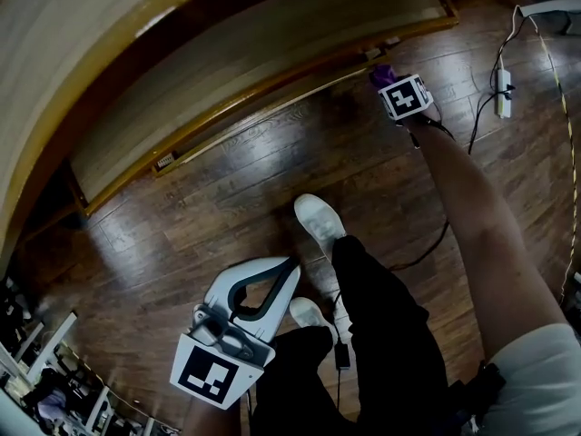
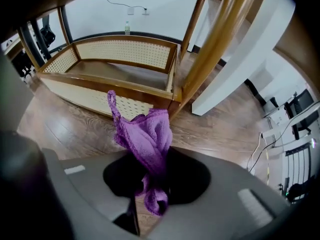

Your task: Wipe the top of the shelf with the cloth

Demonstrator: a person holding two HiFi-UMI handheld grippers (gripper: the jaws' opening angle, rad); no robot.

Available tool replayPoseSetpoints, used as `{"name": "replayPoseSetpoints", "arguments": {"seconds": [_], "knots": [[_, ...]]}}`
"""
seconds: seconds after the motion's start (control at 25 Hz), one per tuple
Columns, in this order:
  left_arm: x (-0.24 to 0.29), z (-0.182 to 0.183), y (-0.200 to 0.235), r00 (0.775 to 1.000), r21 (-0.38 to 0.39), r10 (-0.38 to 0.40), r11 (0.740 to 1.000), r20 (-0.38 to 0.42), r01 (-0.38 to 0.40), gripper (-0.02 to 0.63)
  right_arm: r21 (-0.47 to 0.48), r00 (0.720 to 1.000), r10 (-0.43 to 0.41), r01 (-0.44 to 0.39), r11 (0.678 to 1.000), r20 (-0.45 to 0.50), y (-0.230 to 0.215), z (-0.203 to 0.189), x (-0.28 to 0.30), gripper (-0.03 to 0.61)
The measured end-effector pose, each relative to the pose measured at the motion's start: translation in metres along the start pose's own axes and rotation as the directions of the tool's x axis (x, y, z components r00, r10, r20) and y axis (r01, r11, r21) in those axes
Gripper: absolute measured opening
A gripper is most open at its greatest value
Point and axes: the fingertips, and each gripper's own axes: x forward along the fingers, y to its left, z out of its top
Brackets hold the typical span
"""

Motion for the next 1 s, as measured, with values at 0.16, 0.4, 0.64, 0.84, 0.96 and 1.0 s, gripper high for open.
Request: {"name": "replayPoseSetpoints", "arguments": {"seconds": [0.16,0.4,0.64,0.84,0.96,1.0], "knots": [[-0.015,0.013,-0.007,1.000,-0.006,0.021,1.000,0.000,-0.021,0.018,0.079,0.999,0.046,-0.047,0.996,0.008,0.027,-0.018,-0.035,0.101],[-0.077,0.062,-0.053,0.998,-0.020,0.045,0.999,0.034,-0.045,0.018,0.113,0.968,0.205,-0.222,0.968,0.144,0.091,-0.049,-0.177,0.103],[-0.149,0.117,-0.116,0.992,0.078,0.067,0.994,0.109,-0.076,0.018,0.049,0.890,0.243,-0.283,0.958,0.385,0.112,-0.041,-0.378,0.103],[-0.239,0.139,-0.179,0.994,0.102,0.061,0.992,0.091,-0.070,0.018,0.103,0.825,0.225,-0.321,0.941,0.519,0.159,-0.063,-0.542,0.103],[-0.271,0.156,-0.216,0.993,0.098,0.043,0.994,0.110,-0.054,0.018,0.139,0.765,0.220,-0.374,0.917,0.605,0.174,-0.075,-0.629,0.103],[-0.280,0.163,-0.228,0.992,0.108,0.041,0.993,0.121,-0.054,0.018,0.140,0.747,0.226,-0.393,0.909,0.625,0.180,-0.081,-0.654,0.103]]}}
